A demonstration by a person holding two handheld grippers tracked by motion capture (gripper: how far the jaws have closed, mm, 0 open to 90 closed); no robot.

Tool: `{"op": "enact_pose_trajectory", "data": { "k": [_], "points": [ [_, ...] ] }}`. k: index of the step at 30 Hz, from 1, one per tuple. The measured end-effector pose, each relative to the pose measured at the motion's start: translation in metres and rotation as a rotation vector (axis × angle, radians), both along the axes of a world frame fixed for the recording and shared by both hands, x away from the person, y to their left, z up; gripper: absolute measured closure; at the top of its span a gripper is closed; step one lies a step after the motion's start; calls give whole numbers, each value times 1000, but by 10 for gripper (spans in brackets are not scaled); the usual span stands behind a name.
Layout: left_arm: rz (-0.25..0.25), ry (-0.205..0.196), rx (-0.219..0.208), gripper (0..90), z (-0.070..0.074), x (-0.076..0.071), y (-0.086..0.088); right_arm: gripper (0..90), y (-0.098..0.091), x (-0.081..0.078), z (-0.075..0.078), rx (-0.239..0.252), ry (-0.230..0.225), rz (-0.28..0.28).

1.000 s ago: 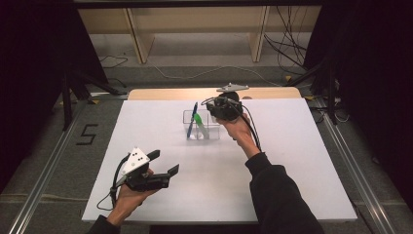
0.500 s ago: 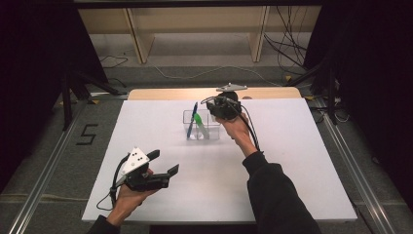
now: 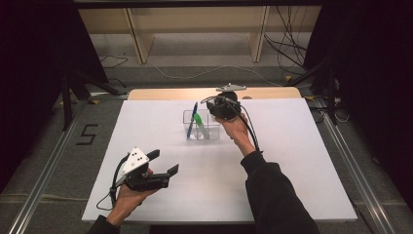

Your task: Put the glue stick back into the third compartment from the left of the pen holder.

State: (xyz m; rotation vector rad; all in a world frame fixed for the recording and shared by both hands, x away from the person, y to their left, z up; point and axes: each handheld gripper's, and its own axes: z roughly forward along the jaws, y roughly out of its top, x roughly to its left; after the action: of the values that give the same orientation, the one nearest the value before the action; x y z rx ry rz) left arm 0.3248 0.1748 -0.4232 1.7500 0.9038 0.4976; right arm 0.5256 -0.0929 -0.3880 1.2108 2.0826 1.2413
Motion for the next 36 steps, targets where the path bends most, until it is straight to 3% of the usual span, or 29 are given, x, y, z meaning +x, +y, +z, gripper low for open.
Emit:
{"op": "enact_pose_trajectory", "data": {
  "k": [36],
  "points": [
    [4, -1, -7, 147, 0, 0, 0, 671, 6, 0, -21, -26, 23, -29]
  ]
}}
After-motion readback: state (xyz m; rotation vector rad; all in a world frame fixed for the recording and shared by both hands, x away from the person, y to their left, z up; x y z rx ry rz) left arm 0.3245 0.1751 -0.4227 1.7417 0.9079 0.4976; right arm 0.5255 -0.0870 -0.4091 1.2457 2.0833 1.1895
